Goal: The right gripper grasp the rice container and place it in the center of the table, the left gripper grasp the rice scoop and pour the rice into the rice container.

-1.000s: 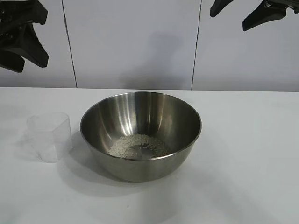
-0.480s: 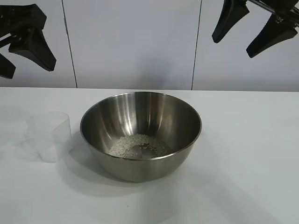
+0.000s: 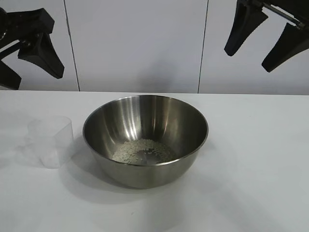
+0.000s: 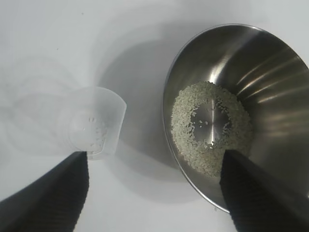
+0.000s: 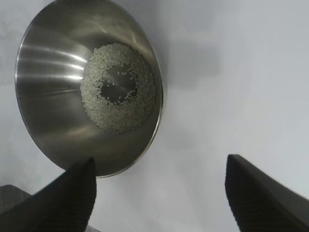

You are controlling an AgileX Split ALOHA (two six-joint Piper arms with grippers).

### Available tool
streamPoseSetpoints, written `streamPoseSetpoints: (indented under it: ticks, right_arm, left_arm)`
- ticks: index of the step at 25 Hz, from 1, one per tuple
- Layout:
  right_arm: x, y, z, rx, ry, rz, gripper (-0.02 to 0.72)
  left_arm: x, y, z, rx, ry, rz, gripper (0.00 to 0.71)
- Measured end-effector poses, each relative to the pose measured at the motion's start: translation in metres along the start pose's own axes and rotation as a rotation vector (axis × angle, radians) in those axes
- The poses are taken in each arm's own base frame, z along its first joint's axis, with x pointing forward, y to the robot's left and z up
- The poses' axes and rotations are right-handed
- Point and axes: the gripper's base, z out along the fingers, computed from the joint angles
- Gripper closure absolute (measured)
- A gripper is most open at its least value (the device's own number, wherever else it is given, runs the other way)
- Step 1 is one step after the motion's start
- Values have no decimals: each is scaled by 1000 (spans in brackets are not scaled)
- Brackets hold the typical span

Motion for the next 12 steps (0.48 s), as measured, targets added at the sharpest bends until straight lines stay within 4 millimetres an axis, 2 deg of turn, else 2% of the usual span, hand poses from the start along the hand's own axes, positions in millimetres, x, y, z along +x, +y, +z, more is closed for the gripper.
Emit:
streamPoseSetpoints:
  ticks: [12]
  right_arm:
    - [1,0,0,-1,10,0,188]
  left_arm:
    - [0,0,0,0,0,0,161]
